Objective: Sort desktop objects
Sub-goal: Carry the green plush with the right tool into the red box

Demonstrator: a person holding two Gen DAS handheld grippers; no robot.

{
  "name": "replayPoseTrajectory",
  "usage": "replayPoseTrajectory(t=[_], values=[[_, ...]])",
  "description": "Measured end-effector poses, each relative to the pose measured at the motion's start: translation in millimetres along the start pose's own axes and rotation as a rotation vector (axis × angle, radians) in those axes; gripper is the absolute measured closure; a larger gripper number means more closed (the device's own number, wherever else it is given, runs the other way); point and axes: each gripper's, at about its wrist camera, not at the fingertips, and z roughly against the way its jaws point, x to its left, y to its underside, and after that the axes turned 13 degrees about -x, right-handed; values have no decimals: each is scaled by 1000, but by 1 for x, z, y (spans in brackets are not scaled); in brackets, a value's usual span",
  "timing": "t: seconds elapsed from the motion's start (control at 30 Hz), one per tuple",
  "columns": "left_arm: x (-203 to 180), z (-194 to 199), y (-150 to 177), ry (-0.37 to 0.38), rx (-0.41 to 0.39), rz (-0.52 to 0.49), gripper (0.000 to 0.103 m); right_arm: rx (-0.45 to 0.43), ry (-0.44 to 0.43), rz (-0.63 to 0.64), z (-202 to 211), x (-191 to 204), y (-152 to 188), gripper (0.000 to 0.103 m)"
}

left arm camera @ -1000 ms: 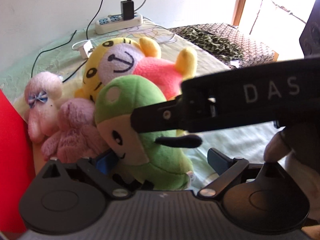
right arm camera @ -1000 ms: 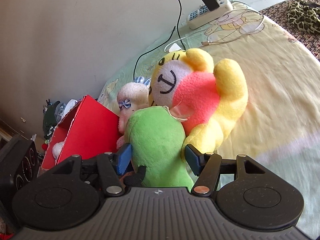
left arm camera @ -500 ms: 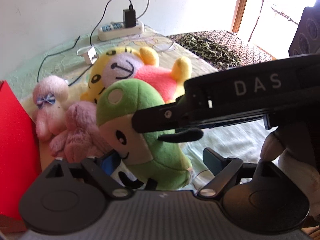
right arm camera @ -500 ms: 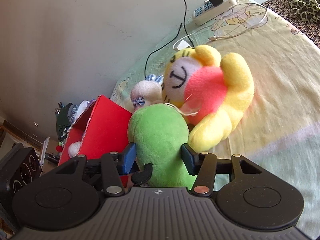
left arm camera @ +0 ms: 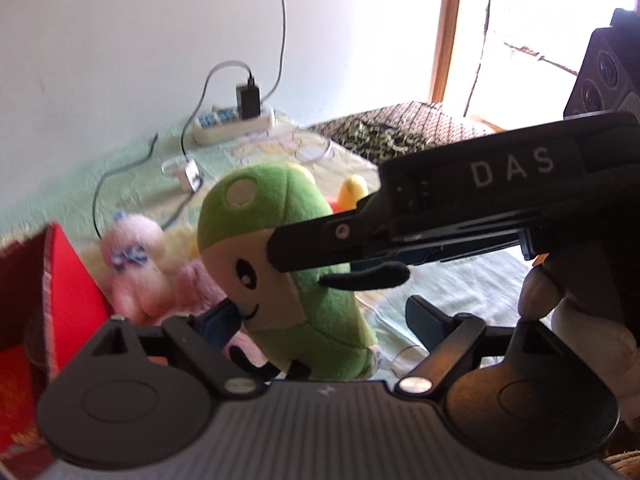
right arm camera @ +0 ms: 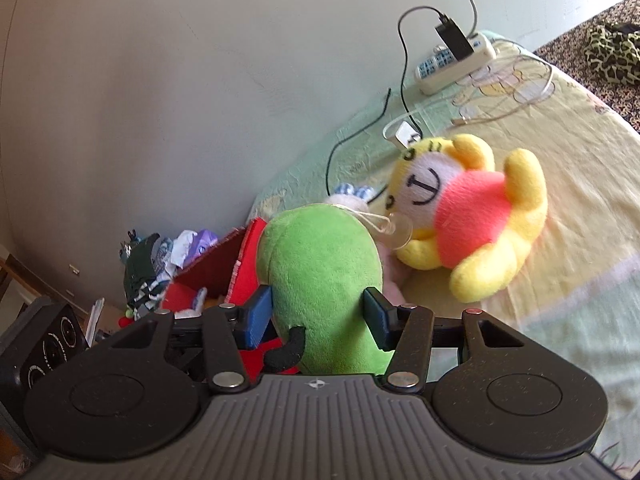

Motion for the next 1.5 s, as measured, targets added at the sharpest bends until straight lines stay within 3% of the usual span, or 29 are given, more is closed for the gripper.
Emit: replayPoseTrajectory(t=[0.37, 0.73, 1.03, 1.37, 1.5], values=[[59, 68, -14, -14, -157, -54, 16, -128, -61, 70, -18, 84, 7, 49], [130, 114, -4, -143, -226, -48, 16, -99, -181, 137, -78, 154, 22, 49], [189, 117, 21, -266, -170, 13, 16, 35, -241, 106, -151, 173, 47, 49], [241, 98, 53, -338, -47, 126, 16, 213, -213, 66, -213, 178, 72, 48], [256, 89, 62, -347, -2, 169, 16, 274, -160, 98, -230, 182, 77, 47]])
